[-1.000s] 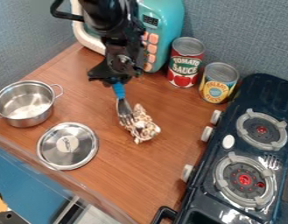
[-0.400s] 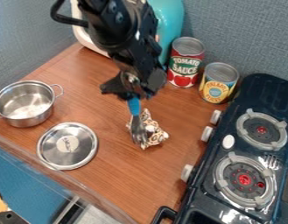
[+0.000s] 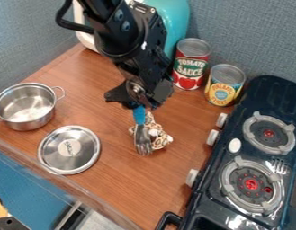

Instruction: Take the blue fox move the thing from the middle to the right side of the table

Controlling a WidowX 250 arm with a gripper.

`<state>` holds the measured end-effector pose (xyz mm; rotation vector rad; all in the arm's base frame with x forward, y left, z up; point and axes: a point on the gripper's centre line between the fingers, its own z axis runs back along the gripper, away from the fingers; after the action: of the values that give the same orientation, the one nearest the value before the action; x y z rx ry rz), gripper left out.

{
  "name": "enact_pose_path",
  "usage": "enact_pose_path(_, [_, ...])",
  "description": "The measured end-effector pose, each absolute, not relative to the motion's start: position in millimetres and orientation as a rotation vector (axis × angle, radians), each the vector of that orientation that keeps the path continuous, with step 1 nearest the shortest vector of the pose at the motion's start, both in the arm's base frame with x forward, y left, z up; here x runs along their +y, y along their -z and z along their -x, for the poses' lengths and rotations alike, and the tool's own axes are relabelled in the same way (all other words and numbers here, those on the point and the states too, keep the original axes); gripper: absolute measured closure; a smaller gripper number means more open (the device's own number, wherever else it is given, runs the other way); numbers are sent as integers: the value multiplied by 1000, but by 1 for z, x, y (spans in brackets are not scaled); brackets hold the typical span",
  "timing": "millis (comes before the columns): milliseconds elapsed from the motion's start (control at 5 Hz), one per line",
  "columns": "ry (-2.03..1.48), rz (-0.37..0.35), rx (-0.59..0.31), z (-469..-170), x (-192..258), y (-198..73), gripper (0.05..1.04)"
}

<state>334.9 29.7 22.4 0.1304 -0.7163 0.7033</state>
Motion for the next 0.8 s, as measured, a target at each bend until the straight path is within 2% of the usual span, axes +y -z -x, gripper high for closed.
enact_pose_path(600, [-896,-127,-769,-355,80,-51,670])
enact_pose_path(800, [-906,-182,-764,-366,72,-26,670])
